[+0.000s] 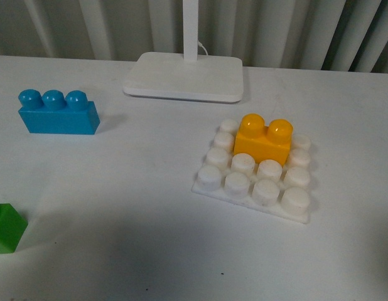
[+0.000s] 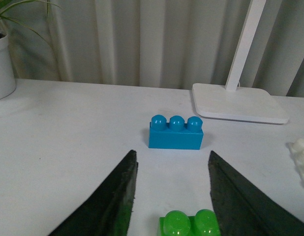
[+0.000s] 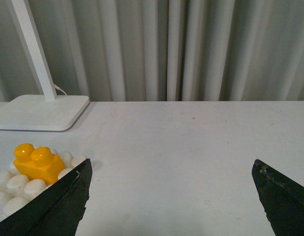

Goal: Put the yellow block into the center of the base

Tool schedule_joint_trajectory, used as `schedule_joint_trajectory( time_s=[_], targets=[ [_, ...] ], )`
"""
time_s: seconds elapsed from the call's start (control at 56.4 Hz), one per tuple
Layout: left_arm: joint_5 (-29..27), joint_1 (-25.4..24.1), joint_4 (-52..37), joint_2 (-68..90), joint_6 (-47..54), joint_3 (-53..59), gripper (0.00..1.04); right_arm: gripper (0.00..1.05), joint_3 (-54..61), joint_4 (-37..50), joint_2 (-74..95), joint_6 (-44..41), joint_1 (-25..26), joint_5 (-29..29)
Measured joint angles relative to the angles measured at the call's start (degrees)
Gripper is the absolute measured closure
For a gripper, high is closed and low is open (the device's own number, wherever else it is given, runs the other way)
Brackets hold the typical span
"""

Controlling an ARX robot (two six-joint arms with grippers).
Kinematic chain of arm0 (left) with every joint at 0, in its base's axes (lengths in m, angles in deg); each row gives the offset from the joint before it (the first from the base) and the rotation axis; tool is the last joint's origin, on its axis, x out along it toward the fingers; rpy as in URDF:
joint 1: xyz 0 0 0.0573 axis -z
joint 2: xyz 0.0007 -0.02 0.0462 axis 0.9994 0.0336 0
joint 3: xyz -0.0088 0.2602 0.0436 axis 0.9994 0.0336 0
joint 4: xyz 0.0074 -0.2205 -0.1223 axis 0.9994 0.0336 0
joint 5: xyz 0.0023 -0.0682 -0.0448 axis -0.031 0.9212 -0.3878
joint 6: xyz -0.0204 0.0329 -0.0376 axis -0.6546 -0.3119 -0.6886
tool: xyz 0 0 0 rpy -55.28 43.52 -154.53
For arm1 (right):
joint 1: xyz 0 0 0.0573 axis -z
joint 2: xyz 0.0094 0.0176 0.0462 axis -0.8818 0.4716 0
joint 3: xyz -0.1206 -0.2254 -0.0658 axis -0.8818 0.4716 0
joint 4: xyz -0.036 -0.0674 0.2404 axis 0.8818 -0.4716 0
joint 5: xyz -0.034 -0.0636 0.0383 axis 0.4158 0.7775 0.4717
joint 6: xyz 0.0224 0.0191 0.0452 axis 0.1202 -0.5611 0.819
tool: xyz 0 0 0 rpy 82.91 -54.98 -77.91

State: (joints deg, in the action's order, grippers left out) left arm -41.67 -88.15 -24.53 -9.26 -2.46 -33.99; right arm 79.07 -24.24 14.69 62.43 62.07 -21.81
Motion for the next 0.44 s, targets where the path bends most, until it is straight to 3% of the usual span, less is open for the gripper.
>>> schedule_joint_trajectory(
  time_s=[0.266,0.444],
  targets=[
    [0.0,0.0,0.0,0.0,0.0,0.0,0.06,0.09,0.0,0.0,0.0,0.0,0.0,0.0],
    [0.0,0.0,0.0,0.0,0.0,0.0,0.06,0.09,0.0,0.0,0.0,0.0,0.0,0.0]
  ],
)
